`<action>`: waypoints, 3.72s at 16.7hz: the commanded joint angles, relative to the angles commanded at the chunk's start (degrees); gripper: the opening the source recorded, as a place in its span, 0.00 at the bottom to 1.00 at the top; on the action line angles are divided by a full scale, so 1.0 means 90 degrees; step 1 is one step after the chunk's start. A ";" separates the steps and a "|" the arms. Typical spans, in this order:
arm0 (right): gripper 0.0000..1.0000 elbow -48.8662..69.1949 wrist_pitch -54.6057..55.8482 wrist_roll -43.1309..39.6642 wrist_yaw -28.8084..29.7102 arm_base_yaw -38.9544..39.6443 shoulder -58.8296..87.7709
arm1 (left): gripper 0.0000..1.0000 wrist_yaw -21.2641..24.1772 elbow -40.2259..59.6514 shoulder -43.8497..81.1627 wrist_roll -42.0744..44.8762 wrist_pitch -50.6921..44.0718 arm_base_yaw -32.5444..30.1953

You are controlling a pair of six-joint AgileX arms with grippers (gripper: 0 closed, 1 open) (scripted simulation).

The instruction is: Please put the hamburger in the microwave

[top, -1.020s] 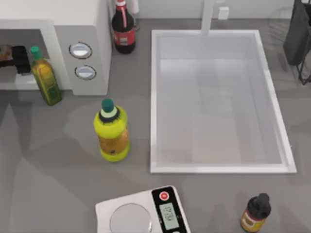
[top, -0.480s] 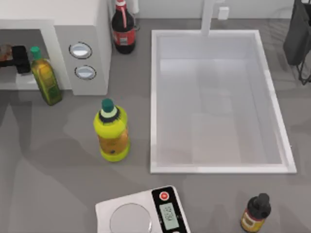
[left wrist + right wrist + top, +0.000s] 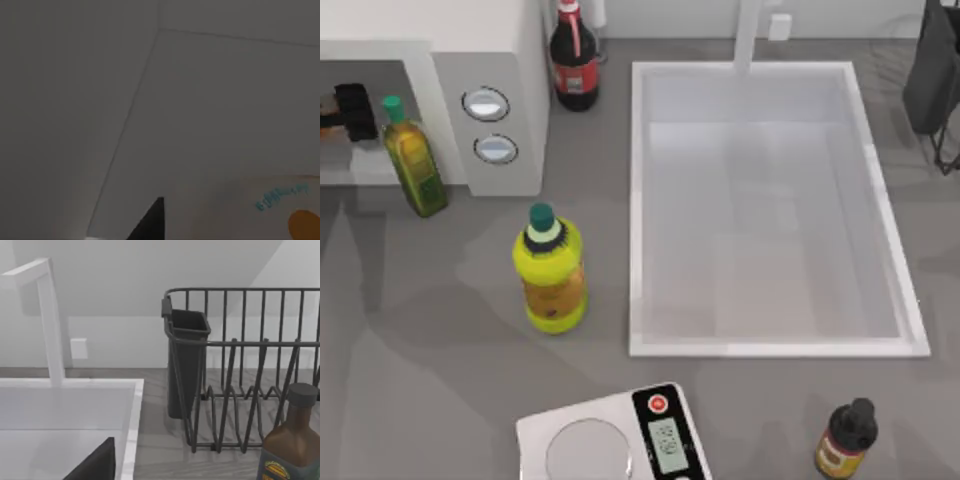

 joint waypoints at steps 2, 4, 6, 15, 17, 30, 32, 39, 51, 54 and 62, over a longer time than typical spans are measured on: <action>1.00 0.0000 0.0000 0.0000 0.0000 0.0000 0.0000 | 1.00 0.0109 -0.0194 -0.0230 0.0036 0.0208 0.0074; 1.00 0.0000 0.0000 0.0000 0.0000 0.0000 0.0000 | 1.00 0.0215 -0.0519 -0.0456 0.0099 0.0410 0.0187; 1.00 0.0000 0.0000 0.0000 0.0000 0.0000 0.0000 | 1.00 0.0309 -0.0946 -0.0675 0.0192 0.0602 0.0324; 1.00 0.0000 0.0000 0.0000 0.0000 0.0000 0.0000 | 1.00 0.0504 -0.3417 -0.1675 0.0827 0.1355 0.0844; 1.00 0.0000 0.0000 0.0000 0.0000 0.0000 0.0000 | 1.00 0.0529 -0.3896 -0.1920 0.0903 0.1563 0.0894; 1.00 0.0000 0.0000 0.0000 0.0000 0.0000 0.0000 | 1.00 0.0751 -0.5527 -0.2380 0.0467 0.2394 0.1009; 1.00 0.0000 0.0000 0.0000 0.0000 0.0000 0.0000 | 1.00 0.0751 -0.5527 -0.2380 0.0467 0.2394 0.1009; 1.00 0.0000 0.0000 0.0000 0.0000 0.0000 0.0000 | 1.00 0.0828 -0.5219 -0.2732 0.0499 0.2416 0.0944; 1.00 0.0000 0.0000 0.0000 0.0000 0.0000 0.0000 | 1.00 0.0699 -0.4956 -0.3840 0.0862 -0.0295 0.0948; 1.00 0.0000 0.0000 0.0000 0.0000 0.0000 0.0000 | 1.00 0.0622 -0.4973 -0.4186 0.0885 -0.1013 0.0954; 1.00 0.0000 0.0000 0.0000 0.0000 0.0000 0.0000 | 1.00 0.0669 -0.4675 -0.5340 0.0552 -0.1757 0.0967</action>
